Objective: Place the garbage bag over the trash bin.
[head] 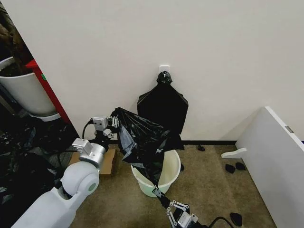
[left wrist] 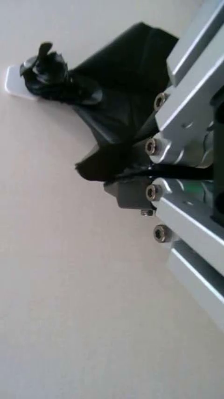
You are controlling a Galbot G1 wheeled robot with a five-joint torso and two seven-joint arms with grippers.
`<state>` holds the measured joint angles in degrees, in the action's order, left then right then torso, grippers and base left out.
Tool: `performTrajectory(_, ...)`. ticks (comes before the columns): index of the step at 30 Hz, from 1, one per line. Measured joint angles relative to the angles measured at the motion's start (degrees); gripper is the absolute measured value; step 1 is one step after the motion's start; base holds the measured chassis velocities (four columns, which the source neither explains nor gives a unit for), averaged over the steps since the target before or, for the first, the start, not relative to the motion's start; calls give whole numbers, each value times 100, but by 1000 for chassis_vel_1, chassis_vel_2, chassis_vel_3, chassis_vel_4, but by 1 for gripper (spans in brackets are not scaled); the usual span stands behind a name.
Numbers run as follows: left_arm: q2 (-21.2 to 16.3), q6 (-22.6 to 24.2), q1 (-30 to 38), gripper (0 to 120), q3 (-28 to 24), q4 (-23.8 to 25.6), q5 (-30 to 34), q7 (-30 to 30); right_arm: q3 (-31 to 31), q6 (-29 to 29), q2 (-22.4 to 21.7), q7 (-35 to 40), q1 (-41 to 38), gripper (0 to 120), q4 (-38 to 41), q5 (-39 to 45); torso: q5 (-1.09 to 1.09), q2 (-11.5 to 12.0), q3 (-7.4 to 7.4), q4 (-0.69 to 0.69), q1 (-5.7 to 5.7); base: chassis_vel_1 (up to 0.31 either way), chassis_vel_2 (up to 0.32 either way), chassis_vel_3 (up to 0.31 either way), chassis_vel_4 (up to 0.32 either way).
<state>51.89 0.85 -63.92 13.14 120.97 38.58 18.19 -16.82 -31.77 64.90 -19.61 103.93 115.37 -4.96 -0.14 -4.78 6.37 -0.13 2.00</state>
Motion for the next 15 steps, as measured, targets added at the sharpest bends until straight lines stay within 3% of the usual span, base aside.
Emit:
performTrajectory(11, 54, 51, -58, 0, -240, 129, 8, 0, -1, -29, -22, 4, 47, 0, 146, 57, 1, 0, 0, 0, 0, 0, 0, 0, 0)
performTrajectory(15, 125, 95, -52, 0, -392, 158, 12, 18, 60, 44, -17, 145, 50, 12, 321, 51, 0, 0, 0, 0, 0, 0, 0, 0, 0)
